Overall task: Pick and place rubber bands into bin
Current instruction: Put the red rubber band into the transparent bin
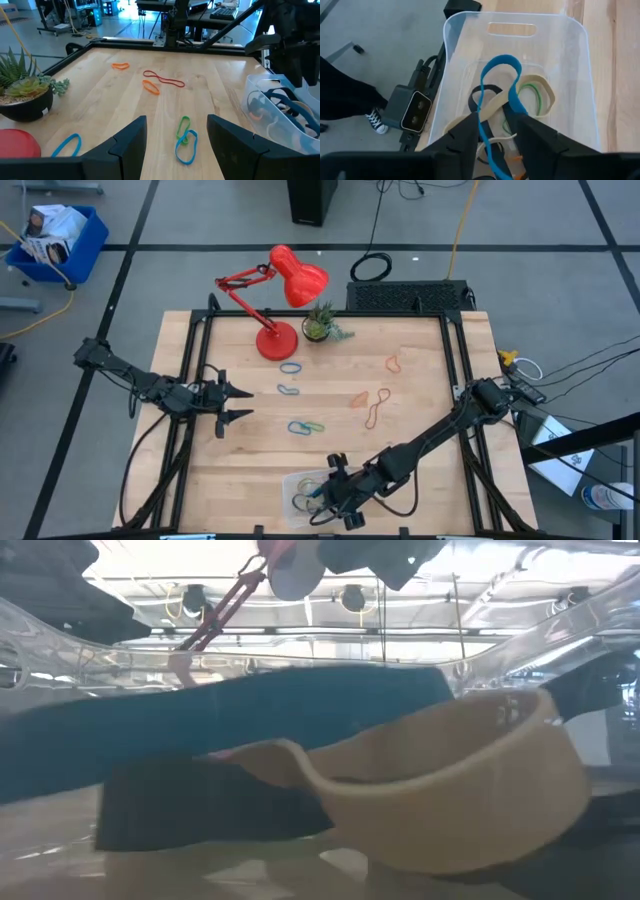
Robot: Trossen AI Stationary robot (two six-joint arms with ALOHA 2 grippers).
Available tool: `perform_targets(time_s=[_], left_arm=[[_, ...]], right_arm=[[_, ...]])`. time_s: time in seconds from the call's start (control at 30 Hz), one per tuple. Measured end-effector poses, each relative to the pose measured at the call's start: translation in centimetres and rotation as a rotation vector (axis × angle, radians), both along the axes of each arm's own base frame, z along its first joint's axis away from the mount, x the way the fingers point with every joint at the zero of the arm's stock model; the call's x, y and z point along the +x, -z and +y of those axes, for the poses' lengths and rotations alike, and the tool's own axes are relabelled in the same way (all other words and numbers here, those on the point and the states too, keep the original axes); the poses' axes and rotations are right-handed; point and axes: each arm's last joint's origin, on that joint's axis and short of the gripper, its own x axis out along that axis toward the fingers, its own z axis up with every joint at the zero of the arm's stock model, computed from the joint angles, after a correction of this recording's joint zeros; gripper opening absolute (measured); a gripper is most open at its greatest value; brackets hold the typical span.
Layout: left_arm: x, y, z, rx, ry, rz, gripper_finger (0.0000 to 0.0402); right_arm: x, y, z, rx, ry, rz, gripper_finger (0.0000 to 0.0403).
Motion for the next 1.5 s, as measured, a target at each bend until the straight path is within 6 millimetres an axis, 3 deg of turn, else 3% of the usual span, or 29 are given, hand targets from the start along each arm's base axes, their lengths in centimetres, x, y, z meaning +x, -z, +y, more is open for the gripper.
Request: perform_targets(time_s=[0.13,0.53,0.7,0.8,0.9,1.17,1.5], left_arm=[[0.0,0.0,0.0,-0.004,-0.001,0.0,0.0214],[0.0,0.0,0.0,0.009,0.002,0.0,0.0214],[0.0,0.0,0.0,0.038,0.008,0.001,0.0214],[0.0,0.0,0.0,0.069,0.015,0.003,0.0214],[0.0,0.0,0.0,0.09,0.019,0.003,0.0214],[0.0,0.0,0.0,0.118,0.025,0.004,0.0214],[0.0,0.0,0.0,0.119,0.025,0.004,0.0214]], right_arm=[[-0.7,-1.8,-0.4,0.012,-0.001,-0.016,0.0143],[-6.6,-13.9,-4.7,0.041,-0.076,-0.256,0.0145],[-8.4,-15.7,-6.3,-0.105,-0.016,-0.31,0.0142],[-9.0,-15.0,-7.5,-0.262,0.098,-0.24,0.0134],[-9.1,-13.5,-8.7,-0.311,0.171,-0.134,0.0127],[-8.7,-6.5,-12.2,-0.323,0.311,0.085,0.0117],[-9.5,2.7,-16.0,-0.102,0.392,0.2,0.0112]])
